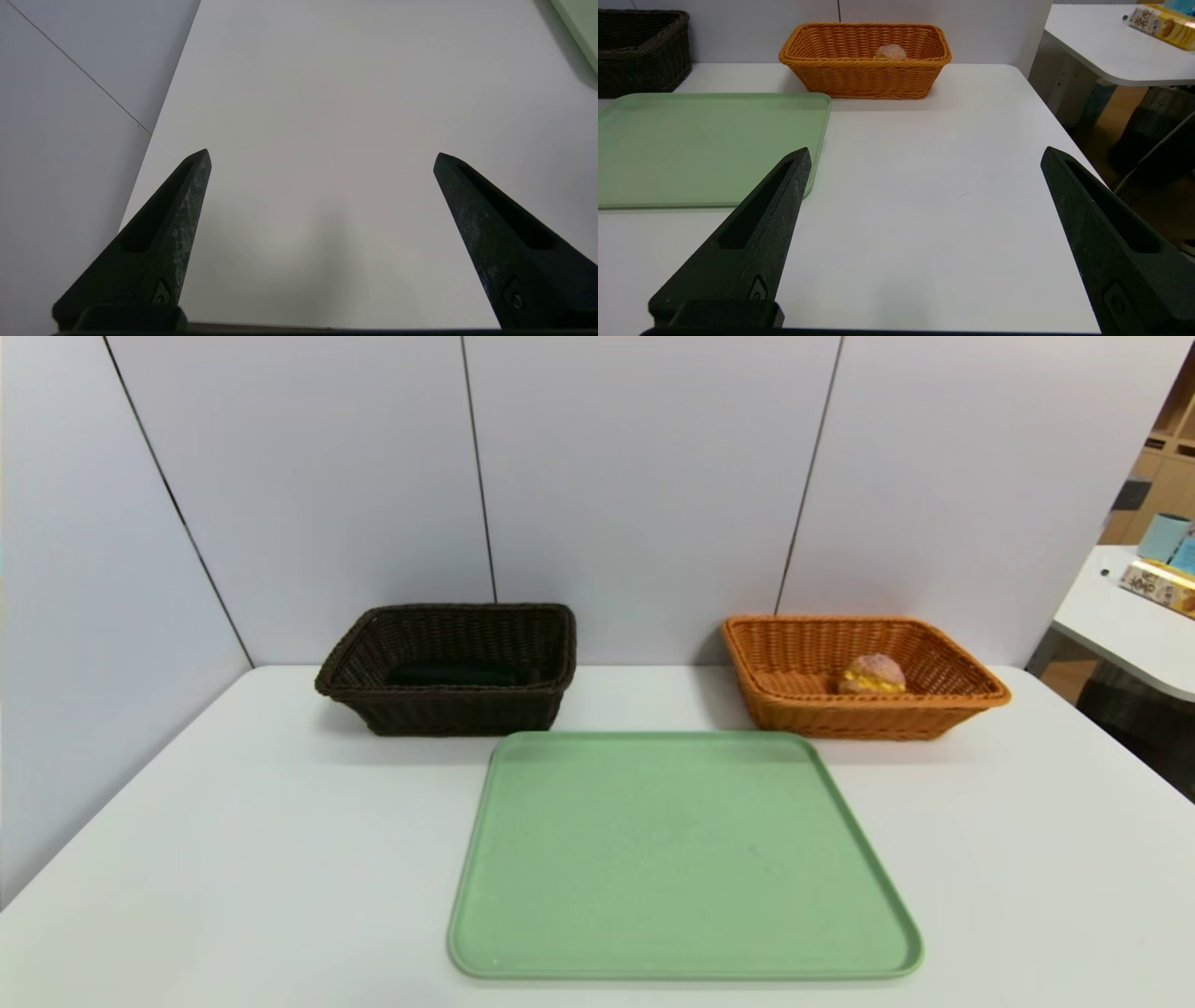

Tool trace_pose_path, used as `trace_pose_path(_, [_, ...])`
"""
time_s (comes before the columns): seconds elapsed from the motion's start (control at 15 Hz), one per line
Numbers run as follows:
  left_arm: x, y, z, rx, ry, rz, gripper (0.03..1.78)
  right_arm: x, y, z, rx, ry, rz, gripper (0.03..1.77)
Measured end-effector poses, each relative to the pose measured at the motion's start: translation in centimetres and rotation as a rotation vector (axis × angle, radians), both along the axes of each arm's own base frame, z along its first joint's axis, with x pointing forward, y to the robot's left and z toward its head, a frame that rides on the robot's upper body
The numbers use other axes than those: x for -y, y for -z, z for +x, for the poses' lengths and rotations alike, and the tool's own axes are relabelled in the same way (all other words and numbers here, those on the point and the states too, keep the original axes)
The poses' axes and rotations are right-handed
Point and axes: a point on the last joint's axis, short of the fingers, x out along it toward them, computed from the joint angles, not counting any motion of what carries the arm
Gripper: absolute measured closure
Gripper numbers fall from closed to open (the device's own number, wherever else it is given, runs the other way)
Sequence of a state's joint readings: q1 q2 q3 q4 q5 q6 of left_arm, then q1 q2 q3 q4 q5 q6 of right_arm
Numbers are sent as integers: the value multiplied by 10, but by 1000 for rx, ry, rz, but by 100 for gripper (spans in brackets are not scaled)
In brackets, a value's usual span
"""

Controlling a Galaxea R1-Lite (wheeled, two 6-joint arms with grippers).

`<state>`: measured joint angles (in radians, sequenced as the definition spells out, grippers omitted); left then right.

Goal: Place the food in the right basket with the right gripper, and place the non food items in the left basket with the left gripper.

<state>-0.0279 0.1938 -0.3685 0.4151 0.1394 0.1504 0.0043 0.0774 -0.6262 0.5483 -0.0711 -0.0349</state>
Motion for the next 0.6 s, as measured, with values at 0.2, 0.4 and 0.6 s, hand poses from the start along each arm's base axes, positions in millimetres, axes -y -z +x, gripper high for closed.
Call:
trace_pose_path(0.2, [1,31,12,91,11,7,12,0,23,16,33,4,-24,10])
trace_pose_path(0.4, [2,46,13,185,75,3,12,0,41,32,91,27,-43,10])
trace_pose_path(0.6, [4,57,12,203,157,-6,12,1,60,46,98,45,-59,10])
